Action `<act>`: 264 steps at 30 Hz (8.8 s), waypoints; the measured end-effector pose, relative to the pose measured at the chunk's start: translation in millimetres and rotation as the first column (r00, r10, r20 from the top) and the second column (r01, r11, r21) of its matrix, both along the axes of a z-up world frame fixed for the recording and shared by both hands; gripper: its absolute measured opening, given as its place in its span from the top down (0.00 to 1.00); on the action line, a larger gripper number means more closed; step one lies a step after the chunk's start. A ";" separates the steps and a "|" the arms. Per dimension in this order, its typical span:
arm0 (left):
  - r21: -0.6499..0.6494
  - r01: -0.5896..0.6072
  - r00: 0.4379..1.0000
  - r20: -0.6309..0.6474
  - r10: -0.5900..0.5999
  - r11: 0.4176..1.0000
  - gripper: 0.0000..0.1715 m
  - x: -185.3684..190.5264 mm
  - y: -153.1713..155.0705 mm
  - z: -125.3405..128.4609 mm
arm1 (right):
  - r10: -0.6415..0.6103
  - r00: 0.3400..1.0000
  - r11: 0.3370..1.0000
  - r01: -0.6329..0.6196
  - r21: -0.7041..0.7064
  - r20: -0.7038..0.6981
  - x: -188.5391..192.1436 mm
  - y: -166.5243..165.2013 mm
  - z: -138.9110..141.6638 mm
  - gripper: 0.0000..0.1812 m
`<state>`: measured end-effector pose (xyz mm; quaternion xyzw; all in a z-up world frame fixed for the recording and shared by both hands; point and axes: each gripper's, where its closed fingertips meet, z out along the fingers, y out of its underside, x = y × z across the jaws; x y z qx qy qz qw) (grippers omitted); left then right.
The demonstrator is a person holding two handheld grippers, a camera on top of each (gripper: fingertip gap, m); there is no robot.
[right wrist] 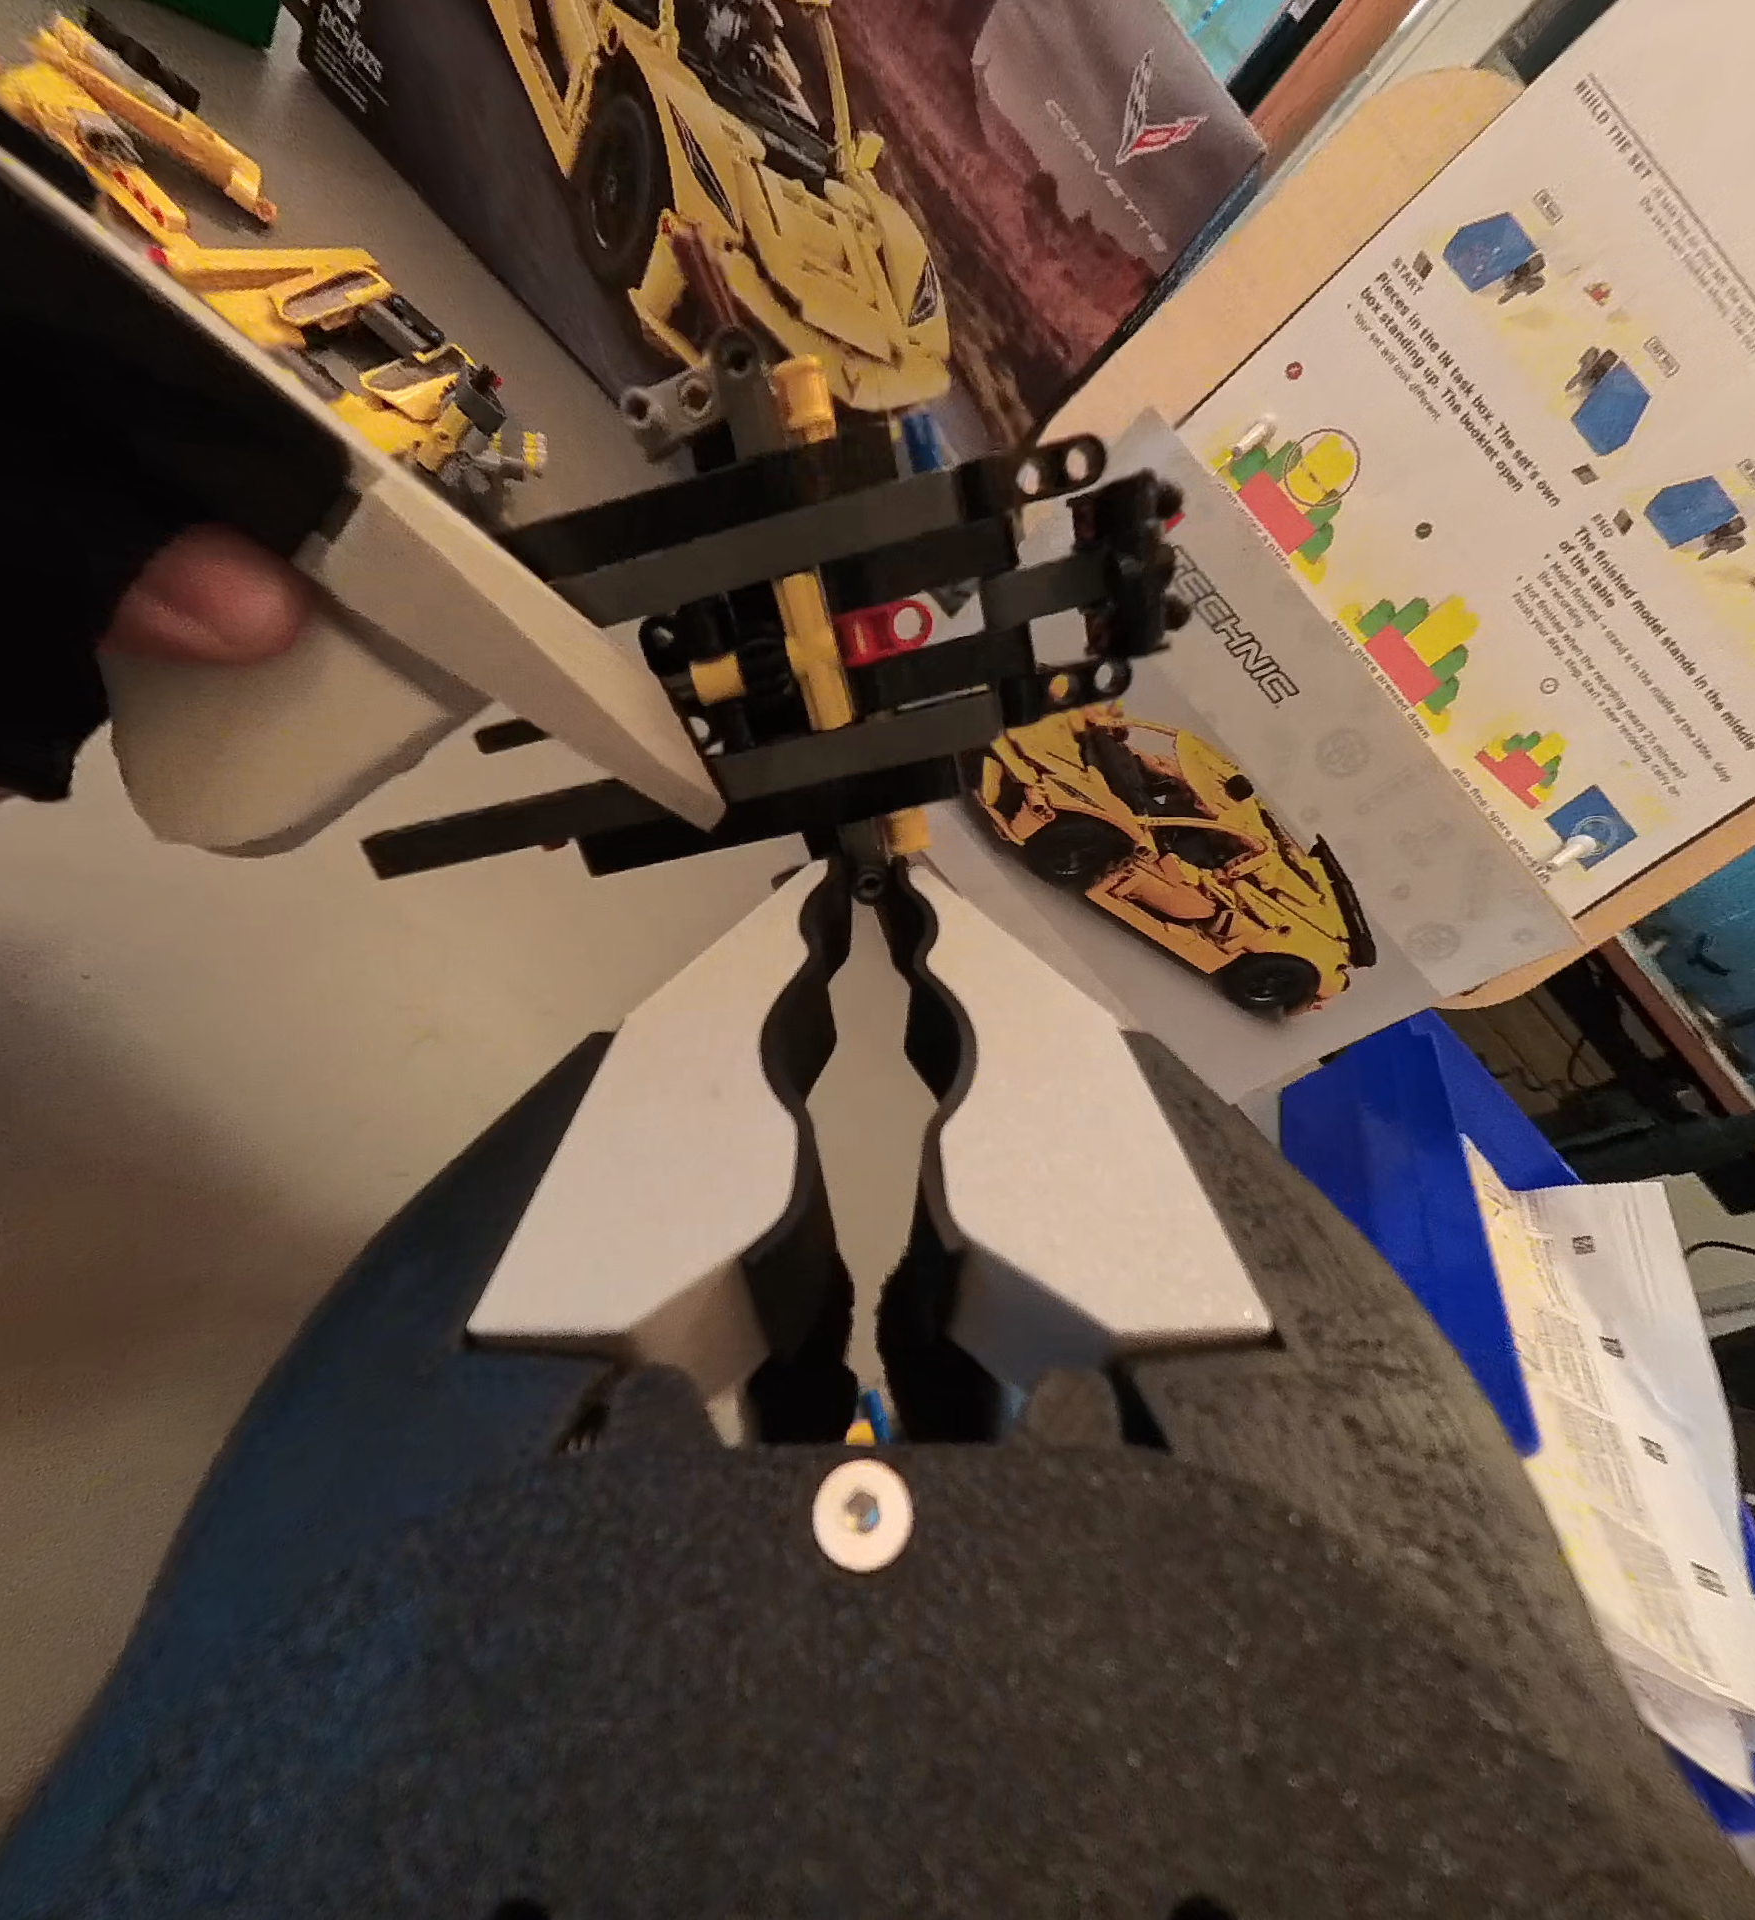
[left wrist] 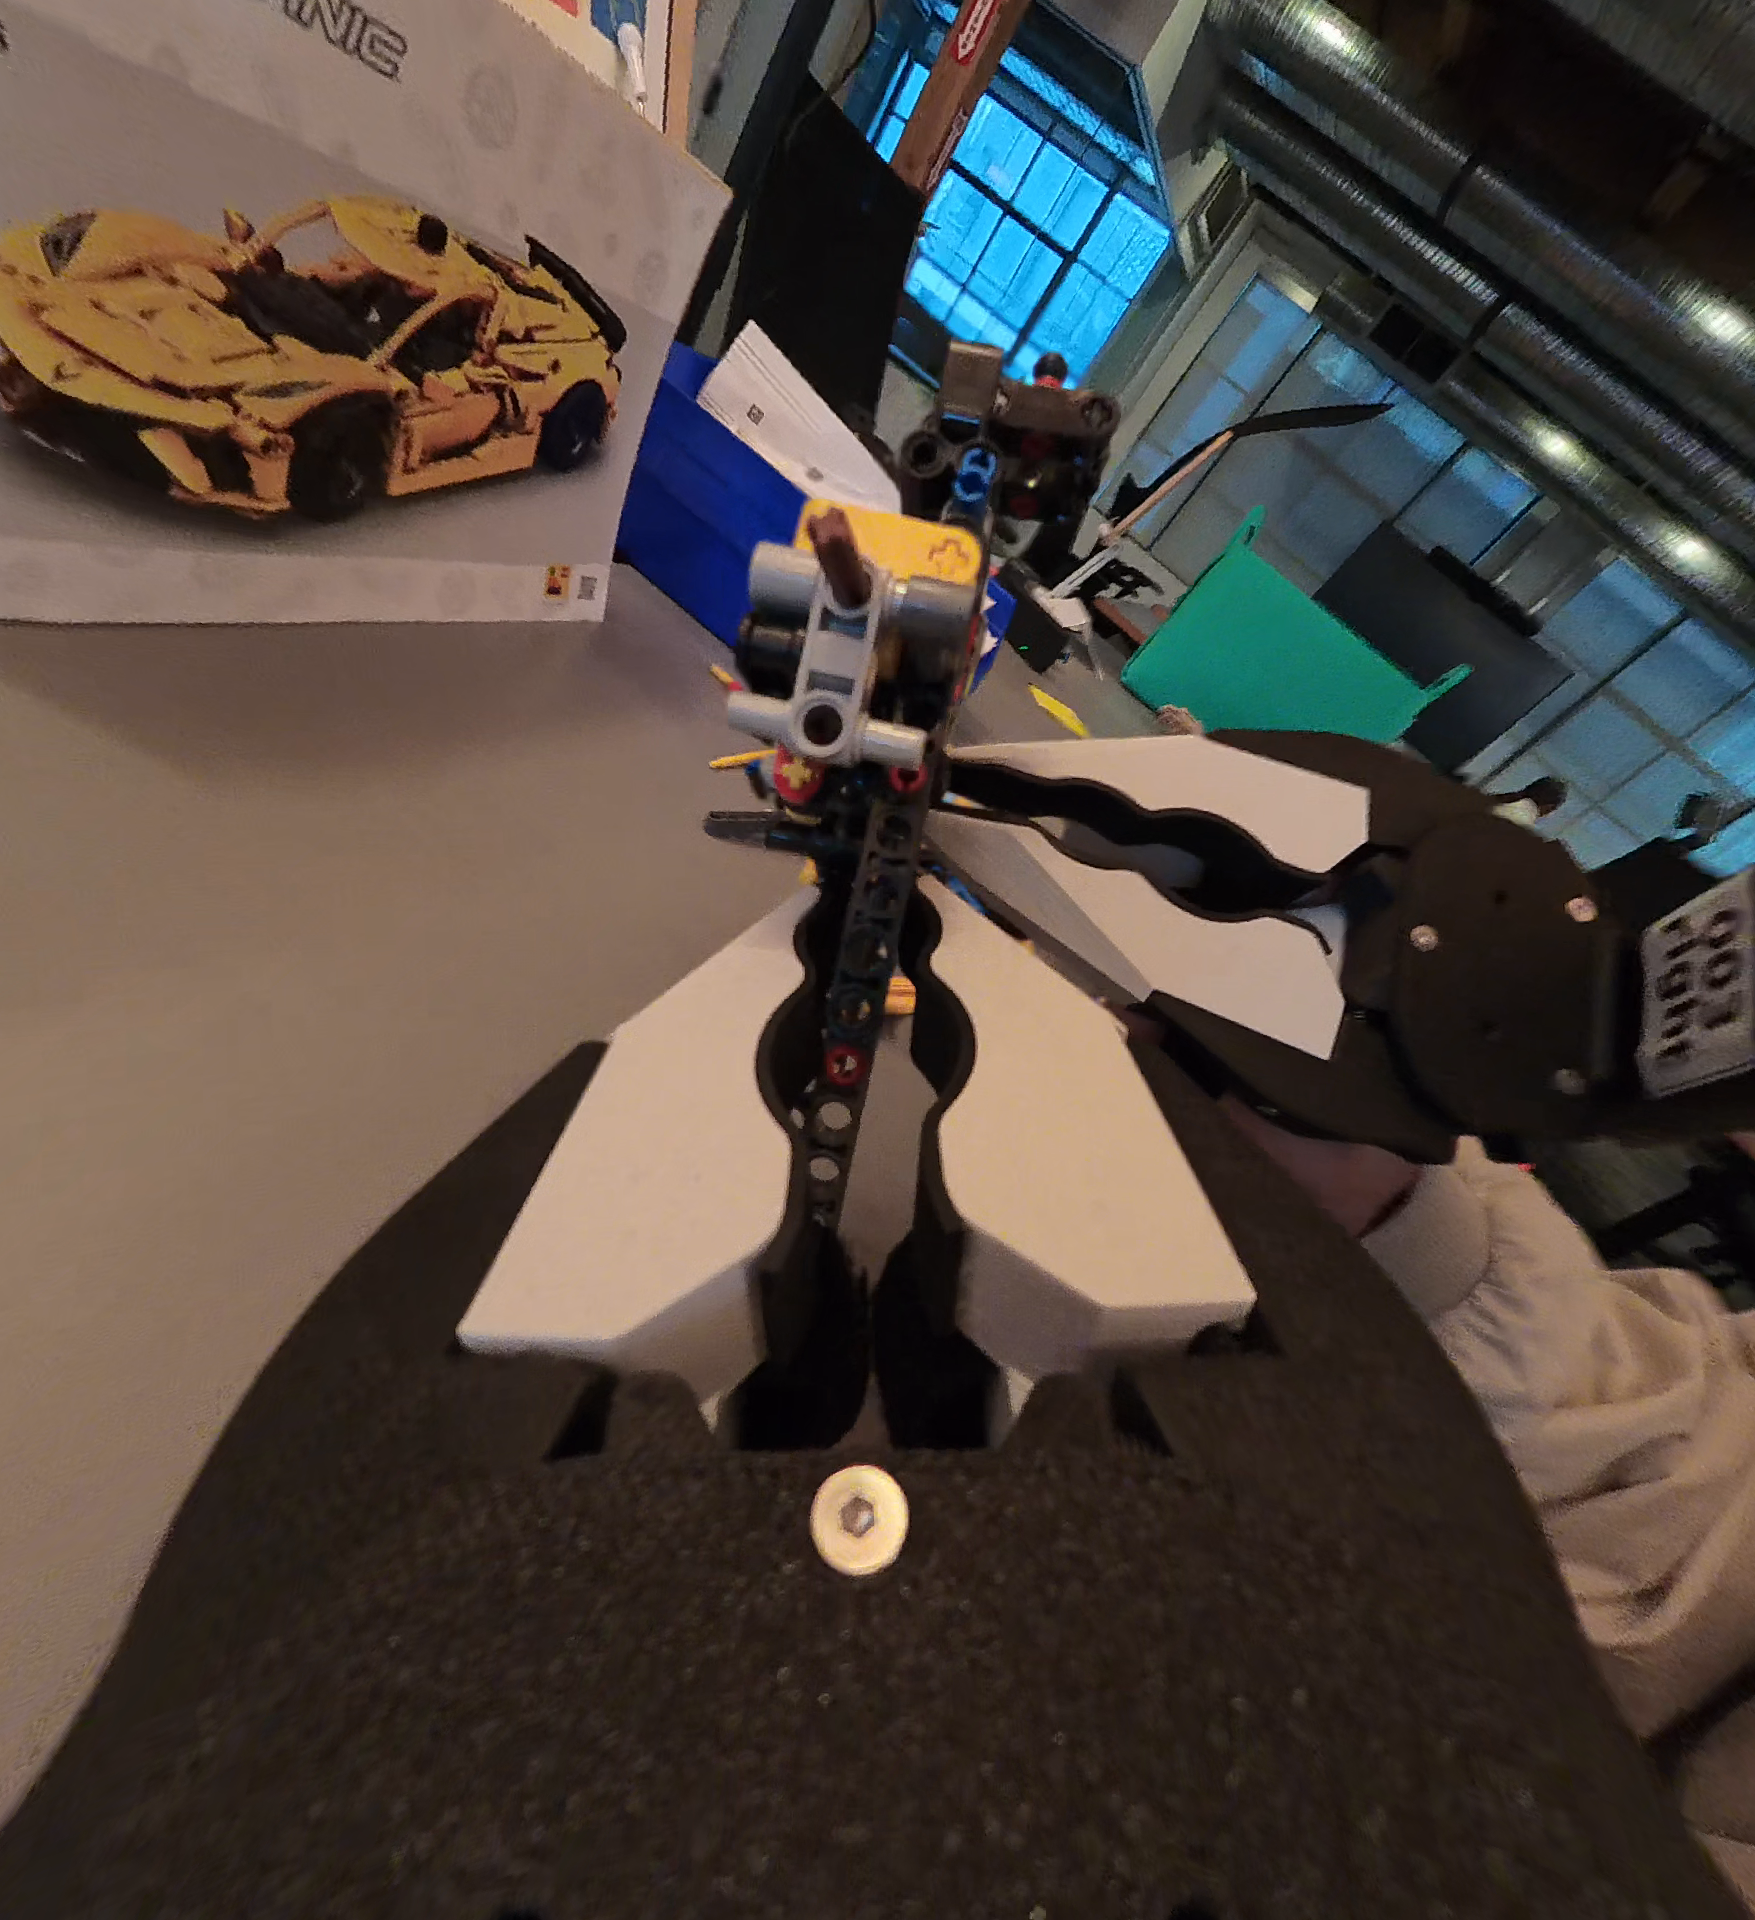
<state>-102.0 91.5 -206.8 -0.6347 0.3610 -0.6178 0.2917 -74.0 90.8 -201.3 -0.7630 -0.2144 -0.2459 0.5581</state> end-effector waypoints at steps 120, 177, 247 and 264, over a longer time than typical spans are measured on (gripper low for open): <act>-0.117 0.333 0.914 0.284 -0.290 0.936 0.92 -21.7 -30.1 37.8 | 0.485 0.108 0.743 -0.574 0.343 -0.868 -54.7 -24.3 33.7 1.00; 0.089 0.339 0.939 0.019 -0.342 0.936 0.92 -22.1 -24.0 6.7 | 0.462 0.214 0.827 -0.454 0.332 -0.861 -14.9 -12.3 35.5 0.83; 0.770 0.258 0.947 -0.321 0.006 0.584 0.92 -17.6 6.3 -47.2 | 0.464 0.842 0.882 -0.469 0.049 -0.276 -15.3 -19.9 5.4 0.96; 0.947 0.320 0.925 -0.311 0.220 -0.006 0.93 -22.6 18.1 -54.2 | 0.588 0.719 0.753 -0.654 -0.074 -0.371 -38.9 -37.6 -27.8 0.94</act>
